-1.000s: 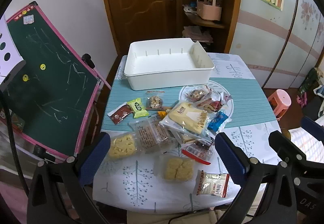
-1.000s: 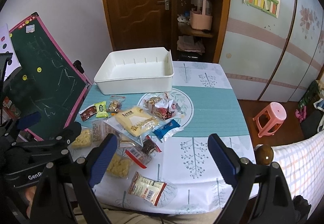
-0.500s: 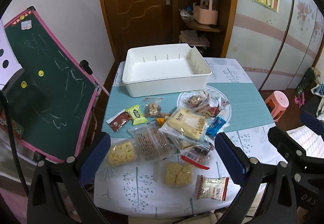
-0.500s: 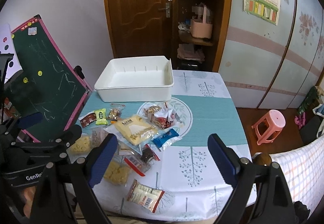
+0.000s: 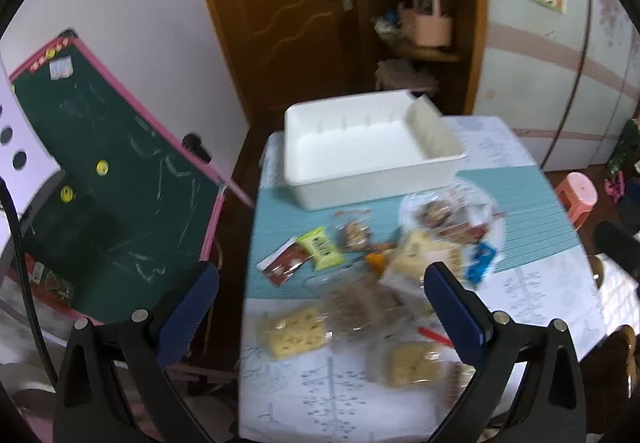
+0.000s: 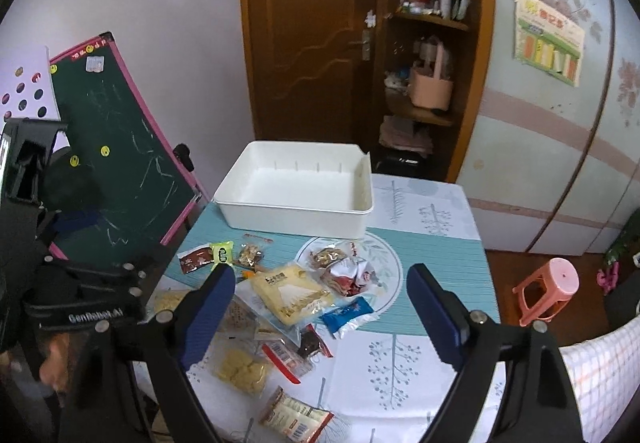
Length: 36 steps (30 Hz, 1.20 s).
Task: Organize snacks
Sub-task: 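Grasp the cracker pack with the left tool while the right tool grasps the cream bread pack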
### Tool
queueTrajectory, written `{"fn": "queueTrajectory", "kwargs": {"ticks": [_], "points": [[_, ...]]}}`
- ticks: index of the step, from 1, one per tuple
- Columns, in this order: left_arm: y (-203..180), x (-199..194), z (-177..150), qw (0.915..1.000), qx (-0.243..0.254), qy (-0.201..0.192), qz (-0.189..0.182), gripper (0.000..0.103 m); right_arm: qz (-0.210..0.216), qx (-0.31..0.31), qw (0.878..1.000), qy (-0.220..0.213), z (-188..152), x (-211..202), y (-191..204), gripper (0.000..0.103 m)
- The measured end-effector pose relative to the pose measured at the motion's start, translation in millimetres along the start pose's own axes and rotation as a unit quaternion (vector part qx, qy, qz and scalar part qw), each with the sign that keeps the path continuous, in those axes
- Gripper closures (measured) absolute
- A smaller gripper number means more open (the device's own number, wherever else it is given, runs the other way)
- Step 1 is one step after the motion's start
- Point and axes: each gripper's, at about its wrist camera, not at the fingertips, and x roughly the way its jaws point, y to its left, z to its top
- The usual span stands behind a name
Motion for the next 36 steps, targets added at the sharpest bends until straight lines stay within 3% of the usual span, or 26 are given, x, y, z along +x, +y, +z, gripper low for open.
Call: {"fn": "queueTrajectory", "kwargs": {"ticks": [5, 10, 18, 21, 25, 31, 36], "points": [[30, 55, -18, 0.9977, -0.01, 0.067, -0.011, 0.001, 0.008, -0.016, 0.999, 0.046, -4, 44, 6, 0.015], [48, 98, -45, 0.9955, -0.003, 0.091, -0.026, 0.001, 0.053, 0.016, 0.989, 0.134, -19, 109, 1, 0.015], [61, 166, -79, 0.9861, -0.009, 0.162, -0.036, 0.001, 0.085, 0.092, 0.964, 0.237, -38, 200, -6, 0.015], [65, 180, -84, 0.9851, -0.014, 0.168, -0.034, 0.001, 0.093, 0.133, 0.948, 0.272, -45, 232, -9, 0.015], [64, 192, -91, 0.9827, -0.007, 0.175, -0.06, 0.001, 0.122, 0.182, 0.928, 0.301, -56, 260, -9, 0.015], [62, 201, -98, 0.9777, 0.014, 0.187, -0.094, 0.001, 0.135, 0.215, 0.922, 0.291, -55, 276, -9, 0.013], [62, 201, -102, 0.9768, 0.058, 0.177, -0.105, 0.001, 0.165, 0.255, 0.901, 0.308, -64, 285, -20, 0.013]]}}
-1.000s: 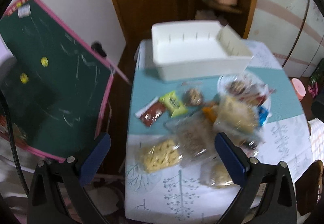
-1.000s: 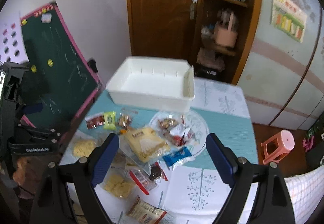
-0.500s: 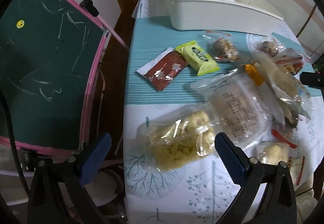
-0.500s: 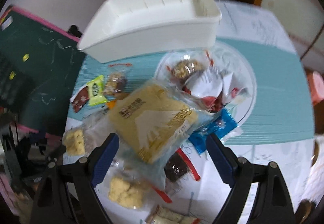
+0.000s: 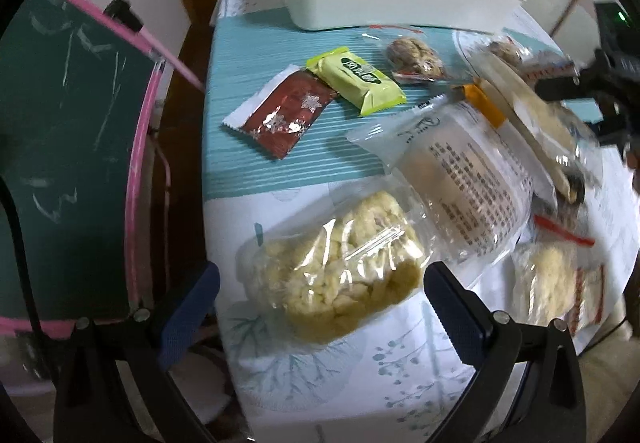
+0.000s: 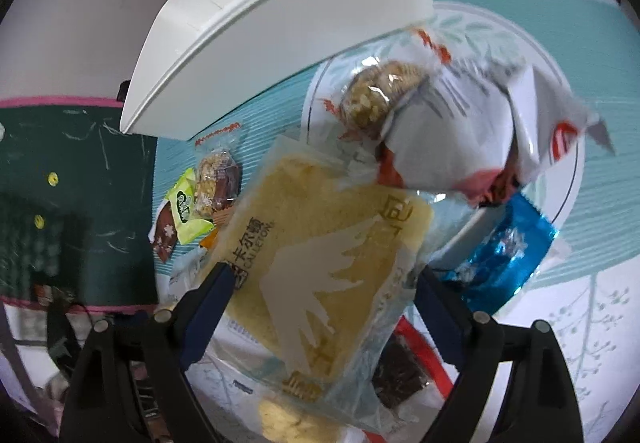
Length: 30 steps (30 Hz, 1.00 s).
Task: Organize snacks
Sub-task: 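Grasp the cracker pack with the left tool while the right tool grasps the cream bread pack, then carry both packs into the white tray and open both tools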
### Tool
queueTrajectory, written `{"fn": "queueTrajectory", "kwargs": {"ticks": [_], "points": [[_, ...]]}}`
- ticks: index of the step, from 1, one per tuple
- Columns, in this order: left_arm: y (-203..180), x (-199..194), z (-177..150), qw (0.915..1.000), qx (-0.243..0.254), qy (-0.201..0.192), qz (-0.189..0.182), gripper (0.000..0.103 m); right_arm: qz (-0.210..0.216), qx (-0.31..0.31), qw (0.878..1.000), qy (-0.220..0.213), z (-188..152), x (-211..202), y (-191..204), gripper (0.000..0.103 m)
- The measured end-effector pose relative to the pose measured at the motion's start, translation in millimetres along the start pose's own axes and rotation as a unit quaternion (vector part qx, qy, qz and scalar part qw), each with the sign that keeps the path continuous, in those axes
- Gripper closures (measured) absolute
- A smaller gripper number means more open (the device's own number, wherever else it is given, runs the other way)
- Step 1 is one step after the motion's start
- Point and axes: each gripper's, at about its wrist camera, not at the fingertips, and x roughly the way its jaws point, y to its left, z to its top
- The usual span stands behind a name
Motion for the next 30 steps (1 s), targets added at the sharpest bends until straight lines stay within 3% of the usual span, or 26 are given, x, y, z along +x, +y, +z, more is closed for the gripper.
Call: {"fn": "queueTrajectory", "kwargs": {"ticks": [9, 13, 14, 15, 16, 19, 24, 30], "points": [[-36, 9, 4, 0.987, 0.156, 0.004, 0.036, 0.001, 0.022, 0.02, 0.999, 0.024, 2, 5, -11, 0.012], [-48, 23, 0, 0.9789, 0.195, 0.026, 0.055, 0.004, -0.001, -0.014, 1.0, -0.004, -4, -1, 2, 0.034], [-48, 22, 1, 0.979, 0.196, 0.029, 0.05, 0.011, -0.008, -0.023, 1.0, -0.014, -5, -5, 5, 0.046], [-46, 21, 3, 0.9807, 0.189, 0.034, 0.039, 0.015, -0.01, -0.029, 0.999, -0.026, -5, -11, 7, 0.05], [-45, 20, 3, 0.9826, 0.179, 0.036, 0.032, 0.027, -0.012, -0.035, 0.999, -0.034, -6, -16, 9, 0.059], [-41, 16, 6, 0.9868, 0.154, 0.04, 0.031, 0.036, -0.016, -0.062, 0.996, -0.061, -9, -34, 17, 0.072], [-29, 6, 9, 0.9941, 0.092, 0.055, 0.018, 0.038, -0.036, -0.11, 0.989, -0.093, -22, -54, 36, 0.078], [-25, -46, 7, 0.9988, 0.047, 0.018, -0.003, 0.039, -0.041, -0.149, 0.98, -0.122, -36, -86, 48, 0.081]]}}
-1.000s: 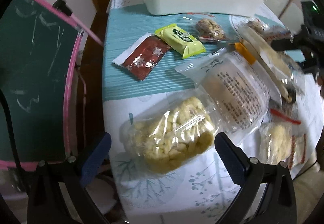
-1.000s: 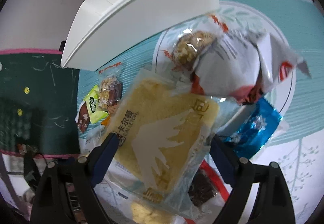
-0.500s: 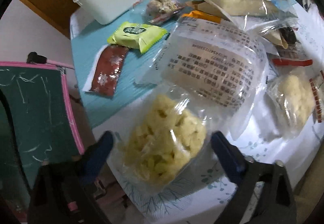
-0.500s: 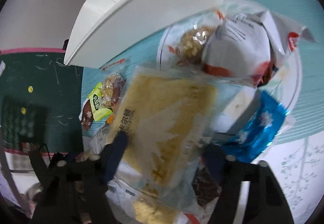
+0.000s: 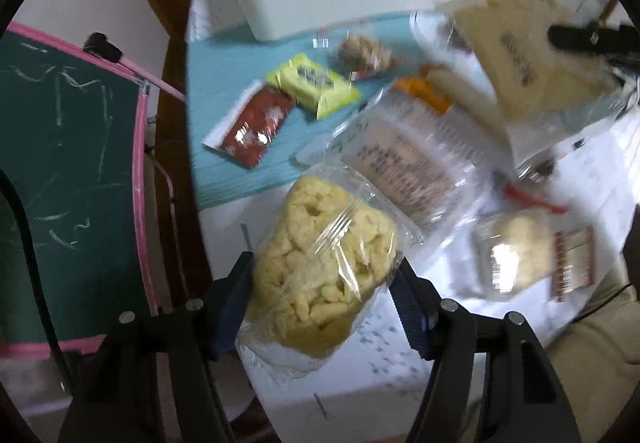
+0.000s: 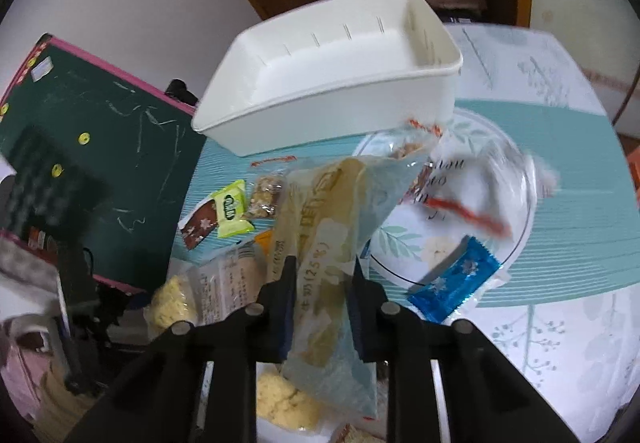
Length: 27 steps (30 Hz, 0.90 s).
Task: Organize snacks
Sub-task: 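Carry both packs into the white tray and open both tools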
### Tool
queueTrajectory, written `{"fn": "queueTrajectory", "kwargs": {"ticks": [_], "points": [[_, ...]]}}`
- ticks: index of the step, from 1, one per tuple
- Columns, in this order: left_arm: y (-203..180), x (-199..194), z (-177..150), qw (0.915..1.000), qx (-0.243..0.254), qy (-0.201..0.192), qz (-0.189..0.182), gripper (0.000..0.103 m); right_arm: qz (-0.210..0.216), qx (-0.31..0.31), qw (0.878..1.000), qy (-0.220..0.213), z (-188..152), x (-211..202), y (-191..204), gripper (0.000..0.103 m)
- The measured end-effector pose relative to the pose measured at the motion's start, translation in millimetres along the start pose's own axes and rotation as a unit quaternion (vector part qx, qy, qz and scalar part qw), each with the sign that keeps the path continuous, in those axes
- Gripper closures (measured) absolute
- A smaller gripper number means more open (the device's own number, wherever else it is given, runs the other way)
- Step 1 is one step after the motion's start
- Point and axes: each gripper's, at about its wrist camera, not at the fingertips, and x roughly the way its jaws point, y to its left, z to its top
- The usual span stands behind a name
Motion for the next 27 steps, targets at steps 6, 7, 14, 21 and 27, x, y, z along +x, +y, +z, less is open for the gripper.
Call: {"fn": "queueTrajectory", "kwargs": {"ticks": [6, 7, 14, 21, 27], "points": [[-4, -75, 29, 0.9969, -0.028, -0.074, -0.003, 0.039, 0.0, -0.028, 0.999, -0.043, 15, -43, 13, 0.082], [-1, -89, 41, 0.9949, -0.042, -0.092, 0.002, 0.039, 0.0, -0.033, 0.998, -0.053, 21, -51, 17, 0.082], [8, -143, 132, 0.976, -0.086, -0.195, 0.046, 0.039, -0.036, -0.062, 0.989, -0.133, 85, -92, 38, 0.082], [8, -119, 231, 0.9603, -0.123, -0.238, 0.077, 0.038, -0.06, -0.055, 0.98, -0.179, 159, -91, 46, 0.082], [13, -62, 275, 0.9632, -0.157, -0.199, 0.091, 0.037, -0.086, -0.059, 0.984, -0.144, 204, -34, 33, 0.081]]}}
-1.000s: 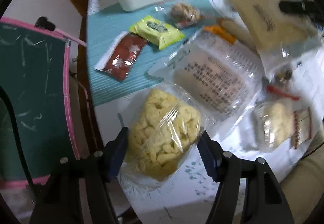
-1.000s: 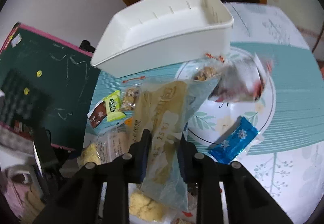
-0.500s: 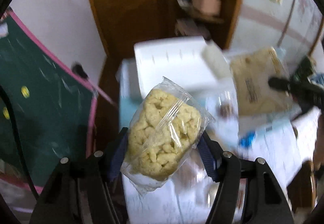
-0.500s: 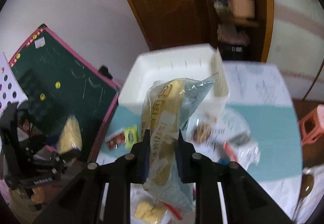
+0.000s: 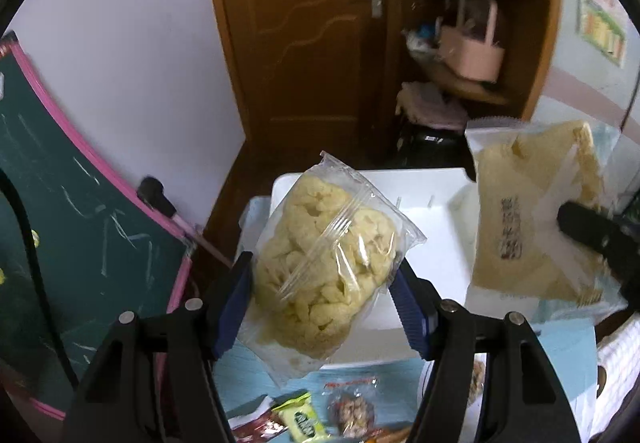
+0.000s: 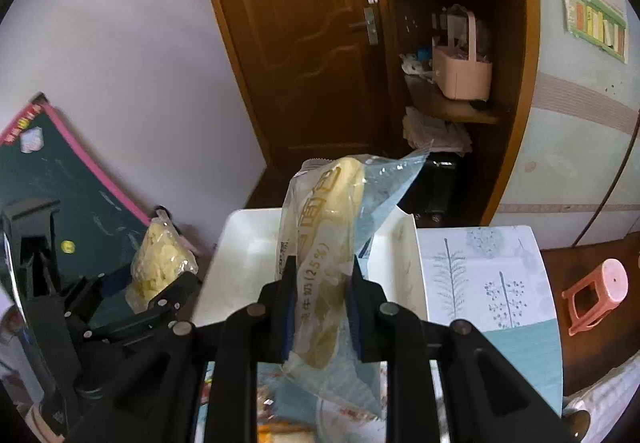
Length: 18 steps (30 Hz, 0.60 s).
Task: Organize snacks
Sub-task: 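Carry both packs into the white tray and open both tools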
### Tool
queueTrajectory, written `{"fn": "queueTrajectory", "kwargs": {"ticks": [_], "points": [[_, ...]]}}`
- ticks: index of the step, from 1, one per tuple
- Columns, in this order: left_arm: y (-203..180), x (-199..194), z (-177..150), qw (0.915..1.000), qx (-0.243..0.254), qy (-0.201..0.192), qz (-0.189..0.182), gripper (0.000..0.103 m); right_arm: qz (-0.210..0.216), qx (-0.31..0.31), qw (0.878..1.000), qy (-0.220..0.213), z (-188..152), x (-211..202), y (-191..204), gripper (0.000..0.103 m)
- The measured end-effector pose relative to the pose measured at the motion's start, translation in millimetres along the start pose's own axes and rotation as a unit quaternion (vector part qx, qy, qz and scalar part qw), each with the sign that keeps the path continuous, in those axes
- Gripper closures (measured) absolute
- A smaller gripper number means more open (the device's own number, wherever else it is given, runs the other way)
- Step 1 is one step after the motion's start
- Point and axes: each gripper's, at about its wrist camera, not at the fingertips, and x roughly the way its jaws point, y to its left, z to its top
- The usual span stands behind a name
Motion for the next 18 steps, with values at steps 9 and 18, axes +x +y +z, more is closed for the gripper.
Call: {"fn": "queueTrajectory", "kwargs": {"ticks": [9, 18], "points": [[-7, 42, -4, 0.9964, -0.009, 0.063, -0.055, 0.006, -0.041, -0.013, 0.999, -0.011, -18, 35, -15, 0.021], [-2, 4, -22, 0.9974, 0.01, 0.006, -0.071, 0.006, -0.043, -0.027, 0.999, -0.019, -34, 6, -14, 0.021]]}}
